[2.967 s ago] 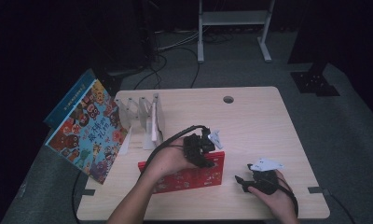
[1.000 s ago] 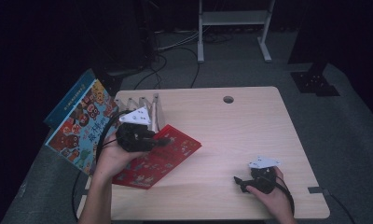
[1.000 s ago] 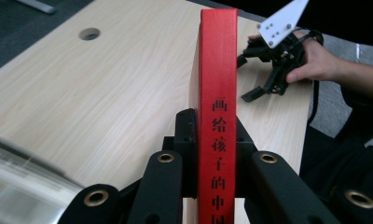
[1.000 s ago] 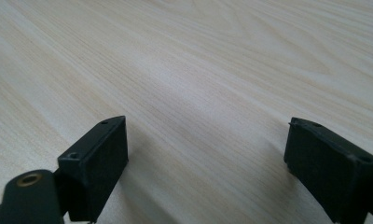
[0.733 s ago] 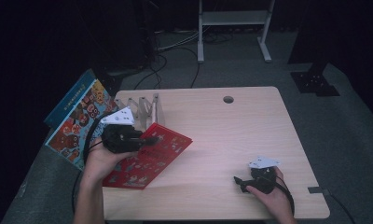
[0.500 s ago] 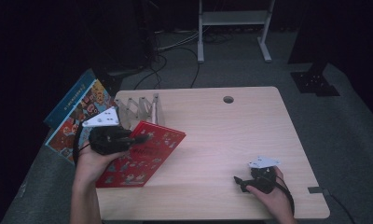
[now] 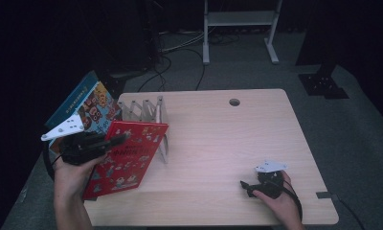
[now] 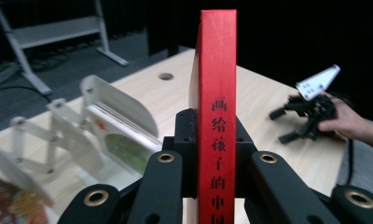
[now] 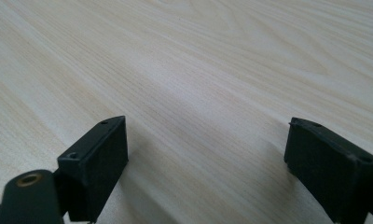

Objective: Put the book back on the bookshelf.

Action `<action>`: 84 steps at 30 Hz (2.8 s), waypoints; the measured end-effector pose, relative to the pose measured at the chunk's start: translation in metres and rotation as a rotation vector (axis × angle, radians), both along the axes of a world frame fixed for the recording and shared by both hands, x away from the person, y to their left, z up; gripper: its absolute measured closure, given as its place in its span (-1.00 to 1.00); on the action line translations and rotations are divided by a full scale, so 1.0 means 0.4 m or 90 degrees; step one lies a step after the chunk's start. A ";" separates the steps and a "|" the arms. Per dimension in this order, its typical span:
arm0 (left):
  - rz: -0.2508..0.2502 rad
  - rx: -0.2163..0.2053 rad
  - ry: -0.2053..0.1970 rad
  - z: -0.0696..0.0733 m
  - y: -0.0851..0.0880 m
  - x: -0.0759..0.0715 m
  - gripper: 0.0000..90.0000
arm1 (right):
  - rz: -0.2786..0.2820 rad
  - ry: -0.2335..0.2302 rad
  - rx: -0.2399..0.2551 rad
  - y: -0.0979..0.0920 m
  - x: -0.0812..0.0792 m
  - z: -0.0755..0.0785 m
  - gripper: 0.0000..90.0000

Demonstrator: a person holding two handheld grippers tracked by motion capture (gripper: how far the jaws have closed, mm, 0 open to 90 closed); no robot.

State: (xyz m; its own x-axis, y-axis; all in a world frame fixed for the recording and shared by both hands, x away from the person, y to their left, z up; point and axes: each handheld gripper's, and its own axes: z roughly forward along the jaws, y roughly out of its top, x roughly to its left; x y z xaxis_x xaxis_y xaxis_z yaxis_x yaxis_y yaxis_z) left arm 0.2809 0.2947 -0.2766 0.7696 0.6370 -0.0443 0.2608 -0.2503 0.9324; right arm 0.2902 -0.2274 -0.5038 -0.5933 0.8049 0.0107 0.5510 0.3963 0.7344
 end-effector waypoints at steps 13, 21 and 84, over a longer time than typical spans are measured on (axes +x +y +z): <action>0.137 0.008 -0.035 0.022 0.032 -0.049 0.77 | 0.000 0.000 0.000 0.000 0.000 0.000 -0.72; 0.198 0.015 -0.041 0.005 0.018 -0.023 0.77 | 0.000 0.000 0.000 0.000 0.000 0.000 -0.72; 0.341 0.004 0.000 -0.040 -0.025 0.352 0.76 | 0.000 -0.002 -0.001 -0.002 0.003 0.000 -0.73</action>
State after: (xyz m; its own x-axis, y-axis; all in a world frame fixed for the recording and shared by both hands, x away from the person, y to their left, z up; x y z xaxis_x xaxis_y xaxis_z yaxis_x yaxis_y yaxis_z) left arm 0.4215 0.2847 -0.2926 0.3361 0.9410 -0.0388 0.3535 -0.0879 0.9313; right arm 0.2915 -0.2284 -0.5039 -0.5938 0.8046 0.0079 0.5489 0.3980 0.7351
